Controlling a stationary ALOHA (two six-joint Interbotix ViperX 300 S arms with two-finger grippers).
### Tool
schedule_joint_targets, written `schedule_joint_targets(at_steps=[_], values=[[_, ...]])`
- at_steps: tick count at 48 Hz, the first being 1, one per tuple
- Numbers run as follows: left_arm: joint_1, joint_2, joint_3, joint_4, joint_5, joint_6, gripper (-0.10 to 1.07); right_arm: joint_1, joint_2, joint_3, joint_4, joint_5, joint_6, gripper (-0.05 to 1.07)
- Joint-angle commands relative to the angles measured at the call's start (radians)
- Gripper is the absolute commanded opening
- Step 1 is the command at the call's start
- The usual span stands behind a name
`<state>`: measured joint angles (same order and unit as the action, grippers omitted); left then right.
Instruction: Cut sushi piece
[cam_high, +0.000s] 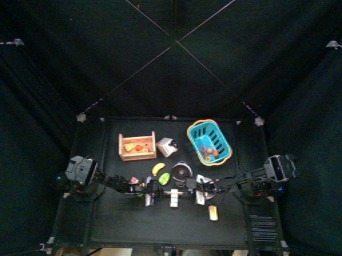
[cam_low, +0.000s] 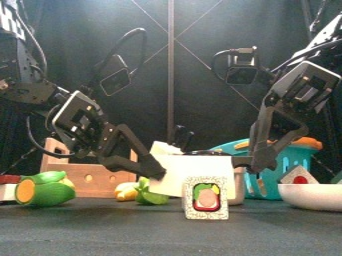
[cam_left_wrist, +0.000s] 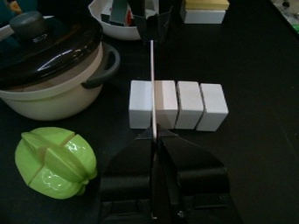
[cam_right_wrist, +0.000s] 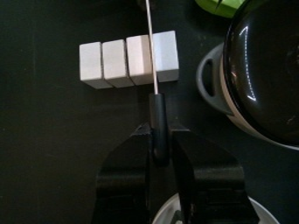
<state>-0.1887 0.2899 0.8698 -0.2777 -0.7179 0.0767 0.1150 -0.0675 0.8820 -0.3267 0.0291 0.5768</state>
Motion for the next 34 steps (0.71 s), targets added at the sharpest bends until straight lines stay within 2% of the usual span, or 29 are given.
schedule_joint_targets(at_steps=[1, 13, 22, 34], values=[[0.000, 0.000, -0.023, -0.002, 0.014, 0.000, 0.43, 0.003, 0.003, -0.029, 0.002, -0.005, -0.002, 0.48], [0.000, 0.014, -0.046, -0.002, 0.041, 0.000, 0.43, 0.009, 0.048, -0.040, 0.011, 0.018, 0.000, 0.48], [0.000, 0.014, -0.052, -0.002, 0.041, 0.003, 0.43, 0.009, 0.043, -0.044, 0.031, 0.069, -0.002, 0.48], [0.009, 0.012, -0.052, -0.002, 0.041, 0.008, 0.43, 0.009, 0.041, -0.052, 0.021, 0.072, -0.003, 0.48]])
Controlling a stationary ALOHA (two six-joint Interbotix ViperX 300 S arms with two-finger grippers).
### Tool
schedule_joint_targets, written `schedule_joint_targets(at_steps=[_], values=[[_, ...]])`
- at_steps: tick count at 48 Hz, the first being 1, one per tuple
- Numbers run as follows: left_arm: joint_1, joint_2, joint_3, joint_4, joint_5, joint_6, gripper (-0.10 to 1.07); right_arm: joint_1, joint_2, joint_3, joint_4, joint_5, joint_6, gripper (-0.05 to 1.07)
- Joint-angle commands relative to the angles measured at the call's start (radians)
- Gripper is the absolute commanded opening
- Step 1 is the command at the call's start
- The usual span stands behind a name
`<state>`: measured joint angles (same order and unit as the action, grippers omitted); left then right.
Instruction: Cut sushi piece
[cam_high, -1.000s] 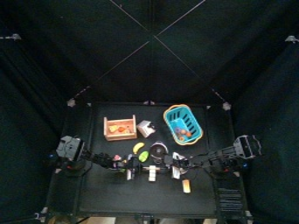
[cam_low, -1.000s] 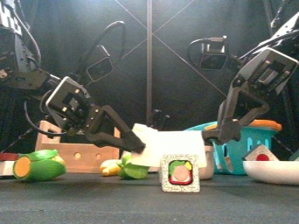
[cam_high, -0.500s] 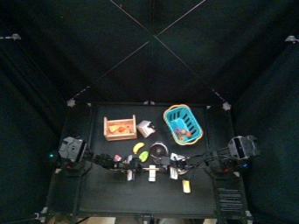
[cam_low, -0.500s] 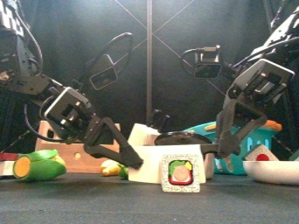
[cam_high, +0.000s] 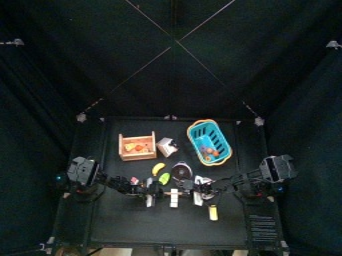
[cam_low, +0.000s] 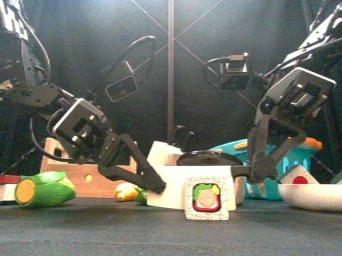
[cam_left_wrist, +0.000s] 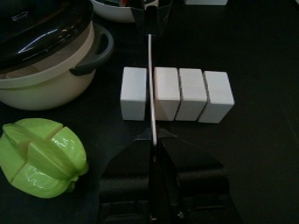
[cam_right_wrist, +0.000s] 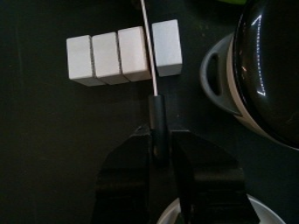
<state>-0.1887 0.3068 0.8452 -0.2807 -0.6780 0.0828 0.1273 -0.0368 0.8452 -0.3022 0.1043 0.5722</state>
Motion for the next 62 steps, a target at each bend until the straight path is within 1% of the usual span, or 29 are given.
schedule_joint_targets(at_steps=[1, 25, 43, 50, 57, 62], values=[[0.009, -0.005, -0.029, 0.002, 0.002, 0.002, 0.43, -0.003, 0.011, -0.015, -0.003, -0.003, 0.002, 0.48], [0.060, -0.035, -0.025, 0.002, 0.002, 0.002, 0.43, -0.032, -0.003, -0.020, -0.026, 0.000, 0.000, 0.48], [0.104, -0.051, -0.025, 0.012, 0.002, 0.005, 0.43, -0.066, -0.037, -0.017, -0.057, 0.008, 0.000, 0.48], [0.104, -0.055, -0.029, 0.017, 0.002, 0.003, 0.43, -0.067, -0.049, -0.018, -0.058, 0.008, 0.000, 0.48], [0.101, -0.080, -0.029, 0.017, 0.002, 0.003, 0.43, -0.060, -0.060, -0.025, -0.054, 0.008, 0.002, 0.48], [0.086, -0.107, -0.037, 0.021, 0.003, 0.003, 0.43, -0.031, -0.072, -0.026, -0.052, 0.009, 0.002, 0.48]])
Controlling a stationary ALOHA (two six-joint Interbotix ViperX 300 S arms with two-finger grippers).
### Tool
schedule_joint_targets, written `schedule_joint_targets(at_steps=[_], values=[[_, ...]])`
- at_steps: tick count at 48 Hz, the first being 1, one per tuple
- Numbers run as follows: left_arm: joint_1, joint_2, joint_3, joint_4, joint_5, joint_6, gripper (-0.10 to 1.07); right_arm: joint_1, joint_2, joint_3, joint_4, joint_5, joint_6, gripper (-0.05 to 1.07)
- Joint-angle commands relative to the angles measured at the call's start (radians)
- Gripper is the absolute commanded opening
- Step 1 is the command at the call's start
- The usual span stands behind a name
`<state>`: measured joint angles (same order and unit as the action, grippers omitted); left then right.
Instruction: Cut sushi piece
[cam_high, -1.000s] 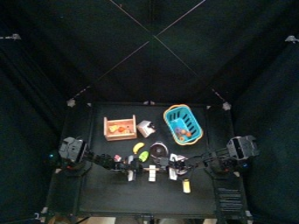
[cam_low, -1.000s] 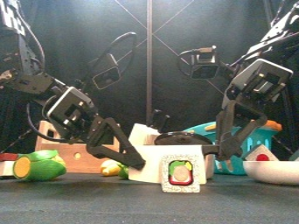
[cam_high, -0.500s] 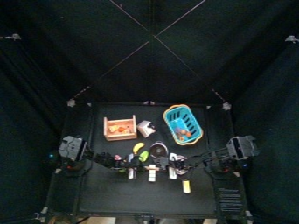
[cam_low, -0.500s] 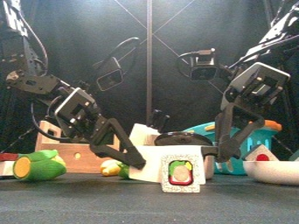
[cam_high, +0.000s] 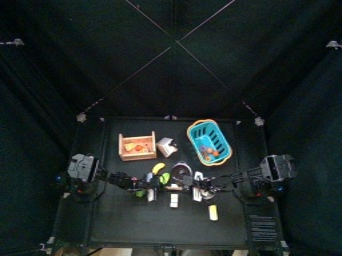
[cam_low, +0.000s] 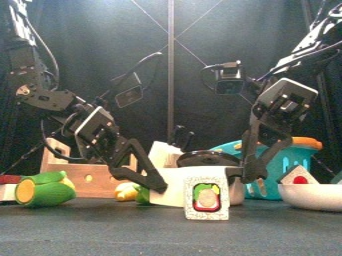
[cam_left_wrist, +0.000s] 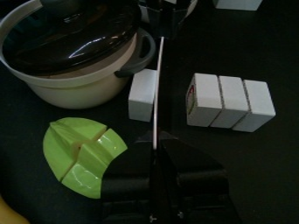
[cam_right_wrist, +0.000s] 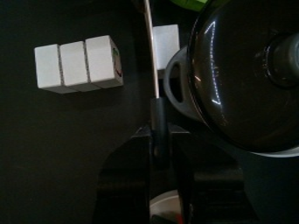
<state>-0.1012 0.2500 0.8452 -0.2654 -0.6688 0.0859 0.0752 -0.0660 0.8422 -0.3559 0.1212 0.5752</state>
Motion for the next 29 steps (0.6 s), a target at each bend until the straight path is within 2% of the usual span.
schedule_joint_targets(at_steps=[1, 29], values=[[-0.006, -0.057, -0.038, 0.008, -0.008, 0.000, 0.43, 0.025, -0.046, -0.023, 0.002, -0.009, -0.002, 0.48], [-0.011, -0.071, -0.040, 0.031, -0.008, 0.000, 0.43, 0.049, -0.072, -0.026, -0.011, -0.006, -0.012, 0.48]])
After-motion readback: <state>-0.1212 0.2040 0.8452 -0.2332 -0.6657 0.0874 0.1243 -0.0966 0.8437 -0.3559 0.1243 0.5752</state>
